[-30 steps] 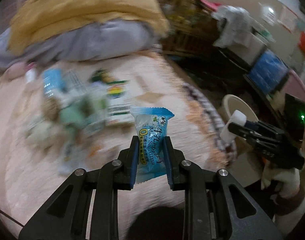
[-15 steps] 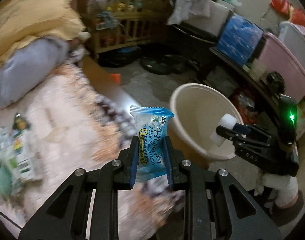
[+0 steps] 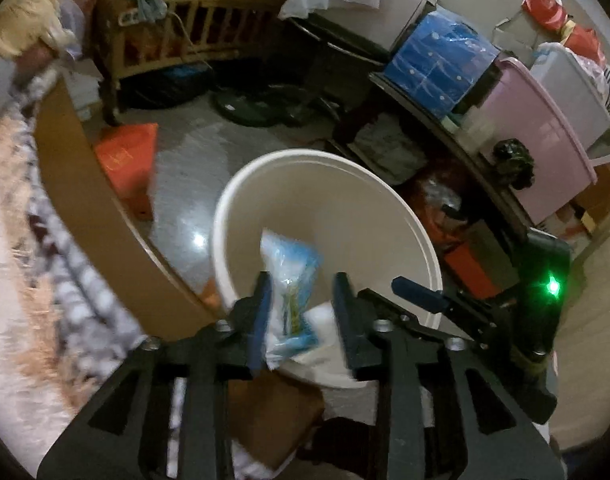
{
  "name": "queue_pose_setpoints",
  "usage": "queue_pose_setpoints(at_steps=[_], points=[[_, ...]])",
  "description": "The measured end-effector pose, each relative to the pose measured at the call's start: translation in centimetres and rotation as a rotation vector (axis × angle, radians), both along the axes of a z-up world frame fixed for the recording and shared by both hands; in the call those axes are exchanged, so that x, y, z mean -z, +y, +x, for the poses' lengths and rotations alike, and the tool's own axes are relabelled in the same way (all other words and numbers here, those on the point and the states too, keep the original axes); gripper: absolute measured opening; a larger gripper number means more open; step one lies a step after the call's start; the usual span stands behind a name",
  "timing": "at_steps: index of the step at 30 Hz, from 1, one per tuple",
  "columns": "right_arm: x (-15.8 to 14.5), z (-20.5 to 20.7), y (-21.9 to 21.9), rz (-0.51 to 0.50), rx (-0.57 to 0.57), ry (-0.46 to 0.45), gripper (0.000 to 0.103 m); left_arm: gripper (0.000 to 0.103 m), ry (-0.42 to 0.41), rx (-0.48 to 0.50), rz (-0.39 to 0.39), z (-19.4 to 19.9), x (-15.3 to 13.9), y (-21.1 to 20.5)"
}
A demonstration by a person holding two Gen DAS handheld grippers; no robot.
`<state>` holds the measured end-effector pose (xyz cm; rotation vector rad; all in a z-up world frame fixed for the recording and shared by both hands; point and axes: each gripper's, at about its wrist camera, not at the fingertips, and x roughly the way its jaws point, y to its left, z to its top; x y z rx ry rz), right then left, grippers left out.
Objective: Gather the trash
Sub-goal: 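Carry both items to the cream bucket and open both tools over it, then return both open tools to the trash pile on the bed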
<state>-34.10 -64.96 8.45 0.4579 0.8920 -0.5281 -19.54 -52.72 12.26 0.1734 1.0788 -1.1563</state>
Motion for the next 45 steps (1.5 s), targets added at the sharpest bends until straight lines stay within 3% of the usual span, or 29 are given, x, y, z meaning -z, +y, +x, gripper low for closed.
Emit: queue_pose_setpoints(at_steps=[3, 5, 16, 20, 31, 45], points=[[-0.1, -0.5, -0.3, 0.011, 0.009, -0.016, 0.053, 0.043, 0.039, -0.015, 0.005, 0.4, 0.5, 0.5], [-0.2, -0.5, -0.1, 0.011, 0.003, -0.028, 0.056, 0.043, 0.017, -0.033, 0.024, 0.5, 0.2, 1.3], [-2.7, 2.2, 5.4, -0.047, -0.116, -0.097, 0.057, 0.044, -0.234, -0.227, 0.065, 1.2, -3.2, 10.5], [-4.2, 3.7, 8.8, -0.055, -0.173, -0.134, 0.064, 0.044, -0.291, -0.311, 0.08, 1.5, -3.7, 14.6], [-6.8, 8.4, 18.9, -0.063, -0.369, -0.185, 0.068, 0.044, -0.347, -0.501, 0.109, 3.1, -4.3, 25.7], [-6.6, 13.5, 28.6, -0.052, -0.564, -0.165, 0.07, 0.044, -0.35, -0.731, 0.156, 6.0, -3.6, 39.7]])
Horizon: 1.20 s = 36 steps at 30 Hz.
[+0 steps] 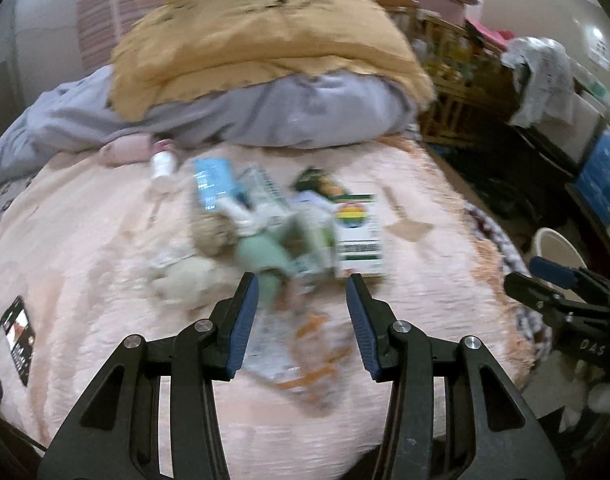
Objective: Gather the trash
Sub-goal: 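Return both open tools to the trash pile on the bed, then grasp the rainbow medicine box with the right tool while the left grasps the white plush toy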
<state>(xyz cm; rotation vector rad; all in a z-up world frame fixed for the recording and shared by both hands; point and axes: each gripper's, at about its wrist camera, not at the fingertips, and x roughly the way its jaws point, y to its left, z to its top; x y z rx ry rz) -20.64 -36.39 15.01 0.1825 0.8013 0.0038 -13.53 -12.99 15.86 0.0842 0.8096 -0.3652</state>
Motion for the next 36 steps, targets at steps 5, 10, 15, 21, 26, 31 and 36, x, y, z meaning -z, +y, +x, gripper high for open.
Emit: queue_pose_setpoints(at_steps=[5, 10, 15, 21, 26, 31, 36], points=[[0.6, 1.8, 2.5, -0.006, -0.056, 0.021, 0.07, 0.044, 0.034, -0.075, -0.006, 1.2, 1.3, 4.9], [1.4, 4.0, 4.6, 0.007, -0.117, 0.045, 0.07, 0.044, 0.08, -0.114, -0.032, 2.4, 2.8, 8.1], [1.9, 6.2, 6.3, 0.039, -0.172, 0.063, 0.07, 0.053, 0.122, -0.117, -0.085, 3.4, 4.4, 10.1], [3.0, 8.9, 8.3, 0.046, -0.234, 0.089, 0.07, 0.054, 0.156, -0.12, -0.09, 5.4, 6.0, 10.2], [3.5, 10.5, 7.9, 0.005, -0.196, 0.094, 0.072, 0.054, 0.171, -0.134, -0.075, 7.6, 7.4, 9.5], [4.7, 12.9, 6.5, 0.0, -0.123, 0.116, 0.074, 0.054, 0.183, -0.155, -0.066, 9.9, 8.7, 8.7], [6.4, 15.6, 6.7, -0.018, -0.096, 0.162, 0.074, 0.064, 0.181, -0.162, -0.06, 11.6, 9.6, 7.8]])
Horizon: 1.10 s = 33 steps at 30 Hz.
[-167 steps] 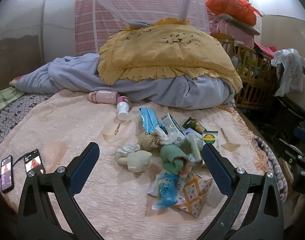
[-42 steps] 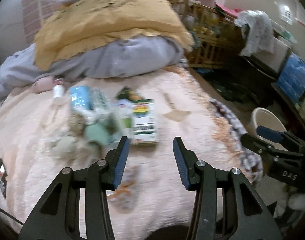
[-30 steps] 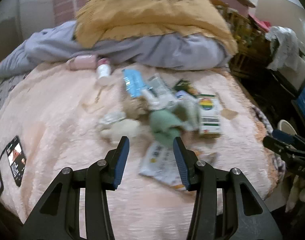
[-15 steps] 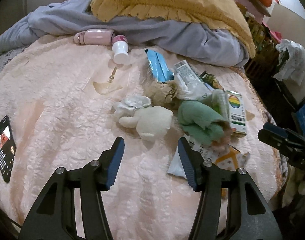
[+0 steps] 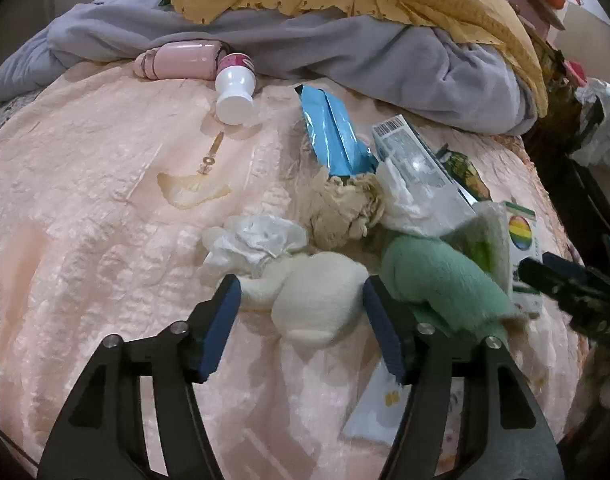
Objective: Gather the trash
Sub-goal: 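Grasp the rainbow medicine box with the right tool while the left grasps the white plush toy, then carry the medicine box and plush toy over the cream bucket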
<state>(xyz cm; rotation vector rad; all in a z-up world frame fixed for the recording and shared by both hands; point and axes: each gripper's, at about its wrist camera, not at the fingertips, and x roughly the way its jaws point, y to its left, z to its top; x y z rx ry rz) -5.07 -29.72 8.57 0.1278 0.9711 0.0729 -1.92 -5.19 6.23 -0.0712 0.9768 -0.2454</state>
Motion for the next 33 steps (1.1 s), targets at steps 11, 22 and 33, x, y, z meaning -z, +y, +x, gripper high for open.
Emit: queue_pose_setpoints(at_steps=[11, 22, 33], points=[[1.1, -0.9, -0.9, -0.014, -0.019, -0.01, 0.062, 0.034, 0.014, 0.066, -0.084, -0.5, -0.2, 0.5], [-2.8, -7.3, -3.3, 0.069, -0.013, -0.095, 0.061, 0.032, -0.082, 0.128, -0.102, -6.1, -6.3, 0.4], [-5.6, -11.9, -4.7, 0.051, 0.009, -0.15, 0.062, 0.032, -0.162, 0.238, -0.098, -10.0, -10.6, -5.3]])
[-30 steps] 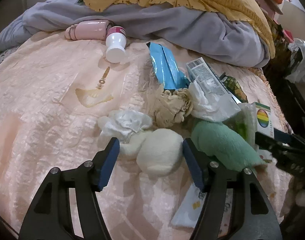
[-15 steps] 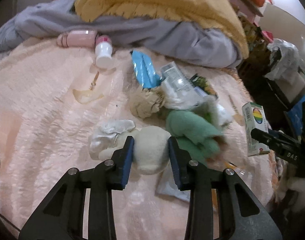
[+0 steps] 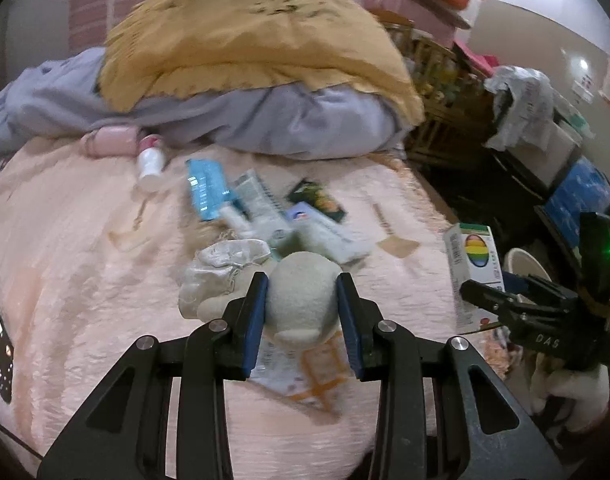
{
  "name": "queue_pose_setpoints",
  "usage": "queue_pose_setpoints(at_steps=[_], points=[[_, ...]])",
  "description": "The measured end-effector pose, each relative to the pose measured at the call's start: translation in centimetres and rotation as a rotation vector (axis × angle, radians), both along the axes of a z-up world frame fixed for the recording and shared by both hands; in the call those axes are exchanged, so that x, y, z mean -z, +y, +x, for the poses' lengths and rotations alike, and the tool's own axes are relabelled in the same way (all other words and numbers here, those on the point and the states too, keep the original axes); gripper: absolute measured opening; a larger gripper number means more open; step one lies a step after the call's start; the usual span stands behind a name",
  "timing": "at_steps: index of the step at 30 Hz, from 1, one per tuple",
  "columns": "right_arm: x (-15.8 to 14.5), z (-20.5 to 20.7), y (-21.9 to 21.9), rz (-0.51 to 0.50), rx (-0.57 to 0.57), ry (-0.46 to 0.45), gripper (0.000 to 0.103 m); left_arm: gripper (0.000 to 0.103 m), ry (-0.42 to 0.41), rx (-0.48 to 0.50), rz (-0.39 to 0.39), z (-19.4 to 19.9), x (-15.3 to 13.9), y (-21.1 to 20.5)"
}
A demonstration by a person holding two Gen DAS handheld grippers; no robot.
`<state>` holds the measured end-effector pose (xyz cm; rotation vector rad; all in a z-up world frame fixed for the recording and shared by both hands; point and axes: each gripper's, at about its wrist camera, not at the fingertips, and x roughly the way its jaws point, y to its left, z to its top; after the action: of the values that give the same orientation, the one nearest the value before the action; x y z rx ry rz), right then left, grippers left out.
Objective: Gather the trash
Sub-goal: 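Carry the medicine box and plush toy over the cream bucket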
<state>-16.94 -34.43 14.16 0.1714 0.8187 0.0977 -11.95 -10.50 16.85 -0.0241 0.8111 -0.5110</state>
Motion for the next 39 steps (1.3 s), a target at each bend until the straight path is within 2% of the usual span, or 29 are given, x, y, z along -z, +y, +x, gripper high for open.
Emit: queue_pose_setpoints(at_steps=[7, 17, 39], points=[[-1.2, -2.5, -2.3, 0.008, 0.045, -0.028, 0.062, 0.032, -0.046, 0.084, 0.025, -1.7, -1.5, -4.9], [-2.2, -5.9, -6.3, 0.004, 0.121, -0.046, 0.062, 0.032, -0.068, 0.193, 0.039, -3.6, -2.1, -11.4], [-2.4, -11.2, -14.9, -0.006, 0.295, -0.046, 0.062, 0.032, -0.055, 0.365, 0.053, -6.6, -1.5, -23.1]])
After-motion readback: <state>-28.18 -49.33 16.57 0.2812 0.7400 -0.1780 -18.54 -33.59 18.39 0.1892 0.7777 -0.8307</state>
